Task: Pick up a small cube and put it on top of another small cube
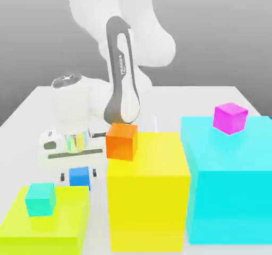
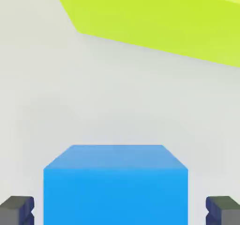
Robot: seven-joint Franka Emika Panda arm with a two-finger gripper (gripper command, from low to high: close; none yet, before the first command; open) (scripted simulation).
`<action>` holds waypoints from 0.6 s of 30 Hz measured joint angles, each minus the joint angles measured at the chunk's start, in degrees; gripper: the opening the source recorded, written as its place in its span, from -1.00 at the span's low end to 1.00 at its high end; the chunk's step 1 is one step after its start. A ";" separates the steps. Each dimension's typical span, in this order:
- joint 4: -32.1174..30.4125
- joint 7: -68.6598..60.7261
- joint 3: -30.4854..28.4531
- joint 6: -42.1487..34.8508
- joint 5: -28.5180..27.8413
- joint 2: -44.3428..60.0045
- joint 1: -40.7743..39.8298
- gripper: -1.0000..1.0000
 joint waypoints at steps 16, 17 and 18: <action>0.26 19.24 -6.42 -17.89 -20.39 -17.60 1.35 -1.00; 2.12 21.41 -6.05 -19.76 -20.19 -17.61 1.33 -1.00; 4.09 23.68 -5.79 -21.65 -19.98 -17.53 1.45 -1.00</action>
